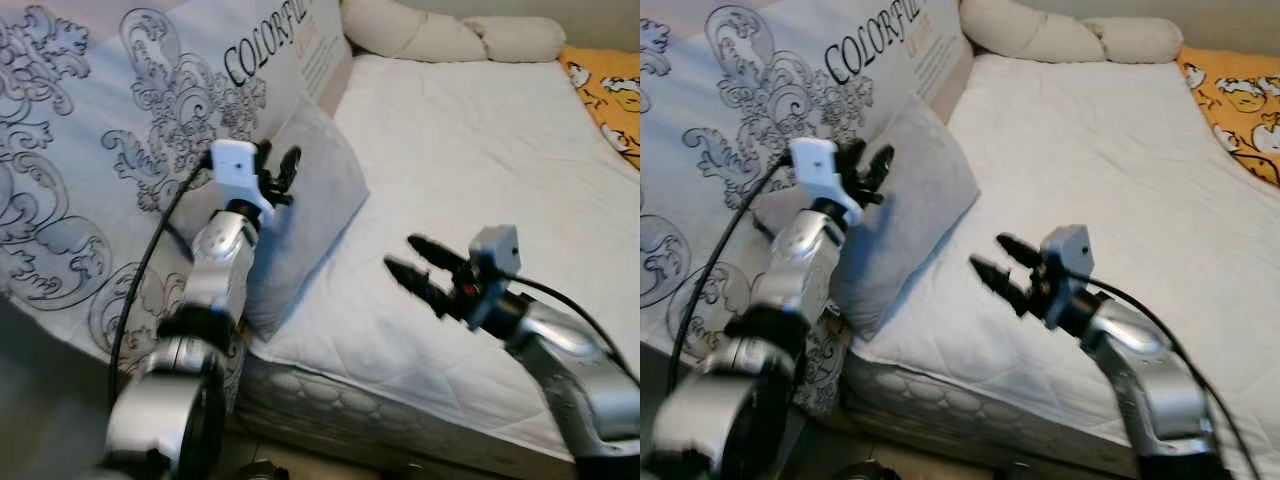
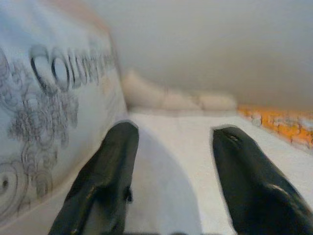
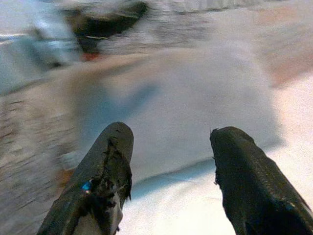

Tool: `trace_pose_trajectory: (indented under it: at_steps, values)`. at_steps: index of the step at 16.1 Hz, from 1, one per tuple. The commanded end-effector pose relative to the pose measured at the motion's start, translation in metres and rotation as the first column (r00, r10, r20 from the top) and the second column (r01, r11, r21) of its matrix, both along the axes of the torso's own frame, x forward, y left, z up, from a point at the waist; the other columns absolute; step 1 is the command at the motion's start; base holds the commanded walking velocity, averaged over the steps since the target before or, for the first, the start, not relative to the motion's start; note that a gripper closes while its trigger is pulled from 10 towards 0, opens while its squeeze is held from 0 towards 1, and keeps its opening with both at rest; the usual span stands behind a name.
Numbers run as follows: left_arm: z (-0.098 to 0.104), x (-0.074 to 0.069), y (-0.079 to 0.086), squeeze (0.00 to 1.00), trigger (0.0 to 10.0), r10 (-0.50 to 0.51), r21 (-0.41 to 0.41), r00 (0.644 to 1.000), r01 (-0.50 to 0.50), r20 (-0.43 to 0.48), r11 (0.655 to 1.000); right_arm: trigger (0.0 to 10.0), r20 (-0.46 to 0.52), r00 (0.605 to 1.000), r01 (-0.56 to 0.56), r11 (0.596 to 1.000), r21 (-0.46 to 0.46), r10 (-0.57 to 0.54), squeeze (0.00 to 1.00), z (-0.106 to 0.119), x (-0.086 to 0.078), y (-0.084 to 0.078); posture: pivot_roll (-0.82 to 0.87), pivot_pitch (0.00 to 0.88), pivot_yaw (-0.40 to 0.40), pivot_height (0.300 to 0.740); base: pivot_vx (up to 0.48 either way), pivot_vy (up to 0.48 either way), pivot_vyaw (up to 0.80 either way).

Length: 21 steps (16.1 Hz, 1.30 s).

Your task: Clean up the room

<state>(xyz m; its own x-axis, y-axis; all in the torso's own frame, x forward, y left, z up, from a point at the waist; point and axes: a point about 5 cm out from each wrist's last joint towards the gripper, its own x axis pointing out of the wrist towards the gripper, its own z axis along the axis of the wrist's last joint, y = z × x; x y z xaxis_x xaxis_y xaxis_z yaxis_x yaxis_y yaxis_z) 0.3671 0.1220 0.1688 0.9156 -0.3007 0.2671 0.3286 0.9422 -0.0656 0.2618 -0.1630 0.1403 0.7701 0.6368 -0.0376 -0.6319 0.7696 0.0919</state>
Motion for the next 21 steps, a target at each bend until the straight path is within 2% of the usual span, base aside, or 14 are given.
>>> trace_pose_trajectory:
  at_steps: [1,3,4,5,6,10,12,14,18,21]
  values:
    - [0.0,-0.006,-0.003,1.0,10.0,-0.005,0.032,1.0,0.005,0.009,0.999,10.0,0.011,0.994,0.111,0.994,0.002,-0.111,0.0,-0.001,0.007,-0.006,-0.06,0.0,0.06,0.74,0.0,0.0,0.0]
    - [-0.003,-0.01,-0.003,1.0,10.0,0.0,0.052,1.0,-0.001,0.004,0.999,10.0,0.007,0.988,0.154,0.988,0.016,-0.154,0.0,-0.002,0.01,-0.007,-0.06,0.0,0.06,0.74,0.0,0.0,0.0]
    - [-0.014,-0.023,0.005,1.0,10.0,0.029,0.056,0.999,-0.026,-0.046,0.998,10.0,-0.018,0.945,0.328,0.944,0.044,-0.328,0.0,-0.009,0.017,-0.008,-0.04,0.0,0.044,0.74,0.0,-0.472,0.0]
    - [-0.018,-0.027,0.009,1.0,10.0,0.043,0.055,0.997,-0.039,-0.063,0.998,10.0,-0.026,0.925,0.381,0.924,0.048,-0.38,0.0,-0.011,0.02,-0.008,-0.04,0.0,0.043,0.74,0.0,-0.472,0.0]
    - [-0.029,-0.037,0.024,1.0,10.0,0.096,0.094,0.991,-0.086,-0.098,0.992,10.0,-0.05,0.889,0.458,0.886,0.066,-0.456,0.0,-0.016,0.02,-0.009,-0.03,0.0,0.037,0.74,0.0,-0.36,0.0]
    - [-0.041,-0.048,0.043,1.0,10.0,0.158,0.143,0.978,-0.138,-0.136,0.98,10.0,-0.066,0.862,0.505,0.862,0.031,-0.503,0.0,-0.024,0.02,-0.01,-0.03,0.0,0.027,0.74,0.0,-0.361,0.0]
    - [-0.056,-0.062,0.055,1.0,10.0,0.218,0.209,0.958,-0.178,-0.186,0.962,10.0,-0.076,0.842,0.537,0.844,0.013,-0.534,0.0,-0.027,0.021,-0.011,-0.02,0.0,0.02,0.74,0.0,-0.364,0.0]
    - [-0.06,-0.072,0.059,1.0,10.0,0.245,0.219,0.945,-0.198,-0.215,0.956,10.0,-0.084,0.83,0.554,0.832,0.007,-0.552,0.0,-0.03,0.021,-0.011,-0.01,0.0,0.011,0.74,0.0,-0.362,0.0]
    - [-0.057,-0.077,0.067,1.0,10.0,0.277,0.243,0.936,-0.223,-0.218,0.944,10.0,-0.1,0.811,0.579,0.816,-0.011,-0.577,0.0,-0.038,0.02,-0.009,0.02,0.0,-0.01,0.74,0.0,-0.362,0.0]
    - [-0.057,-0.08,0.077,1.0,10.0,0.336,0.279,0.915,-0.27,-0.223,0.922,10.0,-0.106,0.801,0.591,0.807,-0.014,-0.589,0.0,-0.04,0.019,-0.011,0.02,0.0,-0.014,0.74,0.0,-0.334,0.0]
